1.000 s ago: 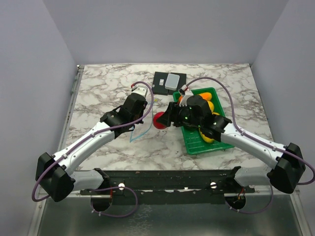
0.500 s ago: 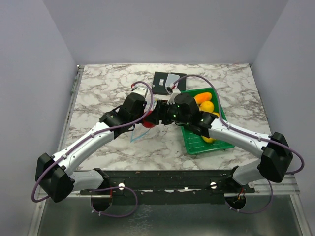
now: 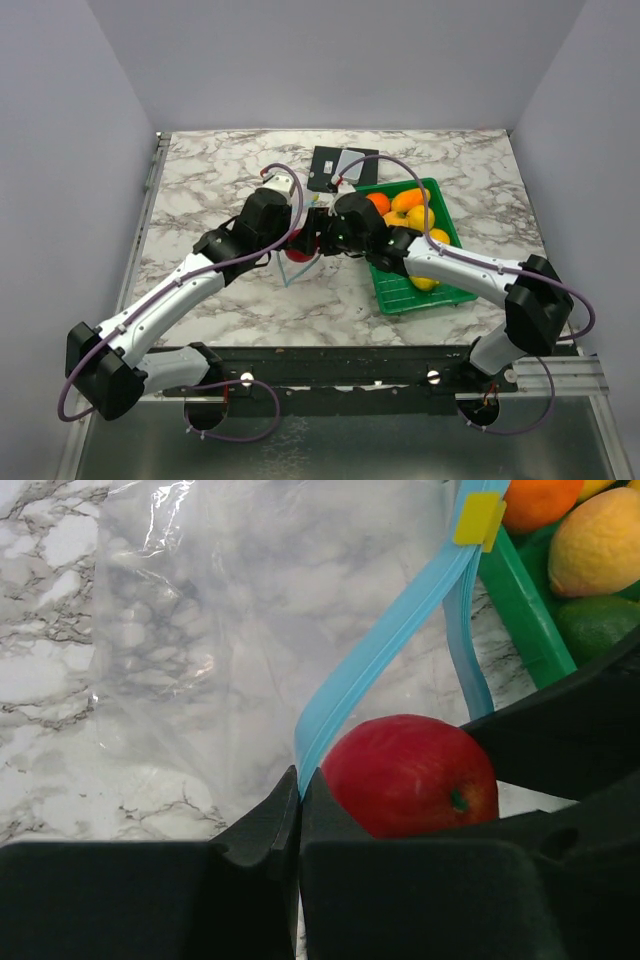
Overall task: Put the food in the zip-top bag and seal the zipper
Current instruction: Place the fake fruit in the zipper food storage bag.
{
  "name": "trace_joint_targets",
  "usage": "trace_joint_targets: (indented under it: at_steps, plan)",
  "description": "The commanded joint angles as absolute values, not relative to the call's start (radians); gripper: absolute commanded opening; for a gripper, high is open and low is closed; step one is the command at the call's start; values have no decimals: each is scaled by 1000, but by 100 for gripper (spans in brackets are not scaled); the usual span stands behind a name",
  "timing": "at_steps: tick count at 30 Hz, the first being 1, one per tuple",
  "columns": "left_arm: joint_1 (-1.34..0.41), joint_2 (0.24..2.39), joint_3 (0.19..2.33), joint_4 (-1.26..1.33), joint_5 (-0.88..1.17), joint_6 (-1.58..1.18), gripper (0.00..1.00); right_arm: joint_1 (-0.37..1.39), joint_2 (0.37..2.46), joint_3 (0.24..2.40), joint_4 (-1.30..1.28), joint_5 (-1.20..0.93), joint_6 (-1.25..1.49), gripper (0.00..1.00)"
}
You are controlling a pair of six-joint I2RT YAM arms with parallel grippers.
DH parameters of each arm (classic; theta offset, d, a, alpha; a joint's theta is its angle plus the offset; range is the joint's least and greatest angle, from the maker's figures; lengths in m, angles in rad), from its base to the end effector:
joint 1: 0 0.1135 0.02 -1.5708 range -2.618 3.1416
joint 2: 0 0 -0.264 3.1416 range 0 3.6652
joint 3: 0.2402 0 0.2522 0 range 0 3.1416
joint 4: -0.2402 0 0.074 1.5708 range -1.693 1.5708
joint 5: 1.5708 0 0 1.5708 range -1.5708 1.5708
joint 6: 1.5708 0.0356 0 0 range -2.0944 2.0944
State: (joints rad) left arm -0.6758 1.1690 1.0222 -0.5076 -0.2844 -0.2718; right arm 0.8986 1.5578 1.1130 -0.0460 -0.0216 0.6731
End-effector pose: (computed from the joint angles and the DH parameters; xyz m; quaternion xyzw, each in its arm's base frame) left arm 0.2042 -0.1509 0.3142 0.1167 0.8823 -0.0867 0.4476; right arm 0.2237 0.2823 0.2746 -0.1020 0.8516 0.3702 0.3568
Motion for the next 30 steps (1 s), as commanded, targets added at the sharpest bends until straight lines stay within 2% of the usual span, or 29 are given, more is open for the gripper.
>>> trace_joint_targets:
  at_steps: [1, 6, 13, 17, 22, 30]
  plan:
    - [-672, 1121, 1001, -453, -219, -269, 0, 917, 1588, 1177, -108, 110, 674, 22]
    - [-673, 1103, 993, -436, -207, -265, 0, 933, 1600, 1205, -127, 151, 673, 31]
    - [-672, 1109, 992, -436, -214, -269, 0, 955, 1607, 1229, -150, 177, 665, 62]
    - [-672, 1107, 990, -436, -229, -271, 0, 964, 1592, 1221, -147, 172, 652, 75]
    - [-672, 1105, 989, -436, -239, -272, 0, 970, 1557, 1202, -141, 160, 639, 85]
    - [-672, 1108, 988, -435, -248, -272, 0, 976, 1480, 1165, -130, 135, 630, 88]
